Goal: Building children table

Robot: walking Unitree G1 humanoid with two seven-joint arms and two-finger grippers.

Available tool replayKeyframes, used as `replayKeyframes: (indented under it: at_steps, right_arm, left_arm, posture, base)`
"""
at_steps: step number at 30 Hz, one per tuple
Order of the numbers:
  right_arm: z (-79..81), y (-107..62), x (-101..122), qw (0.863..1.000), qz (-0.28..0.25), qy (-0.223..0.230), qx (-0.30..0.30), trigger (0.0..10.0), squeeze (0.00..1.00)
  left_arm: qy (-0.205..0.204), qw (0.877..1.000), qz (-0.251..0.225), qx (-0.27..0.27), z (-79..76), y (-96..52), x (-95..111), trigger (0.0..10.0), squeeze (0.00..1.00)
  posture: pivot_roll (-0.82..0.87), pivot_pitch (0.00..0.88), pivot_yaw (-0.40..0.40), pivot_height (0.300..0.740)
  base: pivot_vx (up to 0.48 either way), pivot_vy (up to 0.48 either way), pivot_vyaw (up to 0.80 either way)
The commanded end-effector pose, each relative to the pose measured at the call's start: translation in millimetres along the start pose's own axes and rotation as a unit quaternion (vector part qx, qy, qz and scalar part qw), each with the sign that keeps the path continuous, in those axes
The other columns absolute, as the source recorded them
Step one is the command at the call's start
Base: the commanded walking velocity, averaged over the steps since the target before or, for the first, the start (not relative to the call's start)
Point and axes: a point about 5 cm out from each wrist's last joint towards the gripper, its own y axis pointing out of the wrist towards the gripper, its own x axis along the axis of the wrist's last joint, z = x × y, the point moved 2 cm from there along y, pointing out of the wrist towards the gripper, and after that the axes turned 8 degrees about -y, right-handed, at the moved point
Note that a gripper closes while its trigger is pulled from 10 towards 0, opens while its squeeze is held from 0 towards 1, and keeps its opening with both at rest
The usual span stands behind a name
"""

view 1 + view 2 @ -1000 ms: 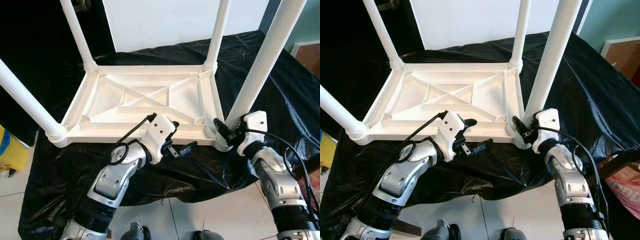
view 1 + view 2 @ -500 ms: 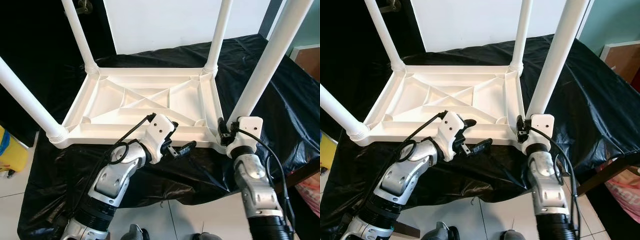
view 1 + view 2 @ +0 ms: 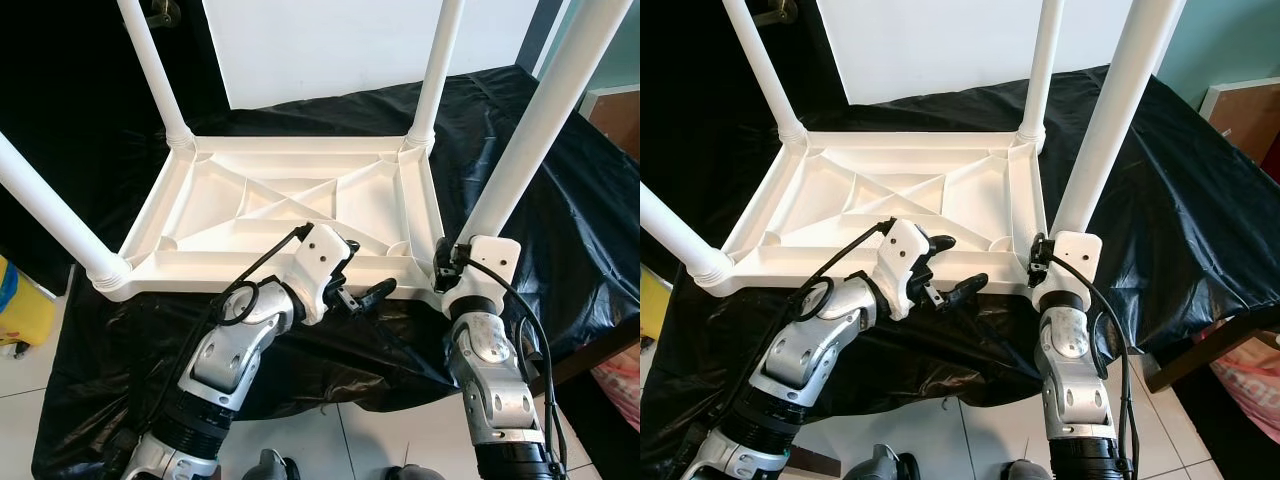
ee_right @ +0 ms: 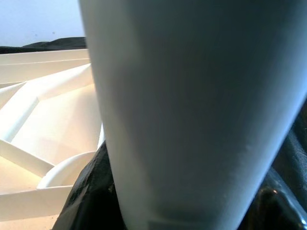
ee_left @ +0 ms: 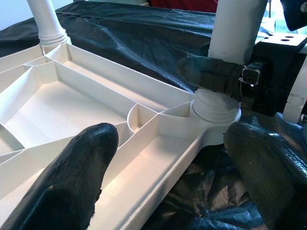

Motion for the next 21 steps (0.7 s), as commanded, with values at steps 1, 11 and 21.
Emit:
replayKeyframes:
  at_steps: [1, 11, 21]
  right_arm:
    - [-1.4, -5.3, -12, 0.999, 0.033, 0.012, -0.015, 10.0, 0.00]
    - [-5.3, -5.7, -5, 1.000, 0.012, 0.001, -0.012, 10.0, 1.00]
    - [-12.1, -4.7, 1, 0.998, -0.019, -0.005, 0.068, 10.0, 1.00]
  left_arm:
    - [-0.001, 1.000, 0.004, -0.006, 1.1, 0.2, 0, 10.0, 0.00]
    - [-0.004, 1.000, 0.003, -0.006, -0.4, -1.3, 0, 10.0, 0.00]
    - [-0.005, 1.000, 0.006, -0.008, -0.9, -2.7, -1, 10.0, 0.00]
  posture:
    - [-0.12, 0.073, 0.074, 0.740]
    - [-0.12, 0.083, 0.069, 0.740]
    - [-0.12, 0.105, 0.086, 0.740]
  base:
    - [0.000, 0.000, 0.00]
    - [0.000, 0.000, 0.00]
    - [0.000, 0.000, 0.00]
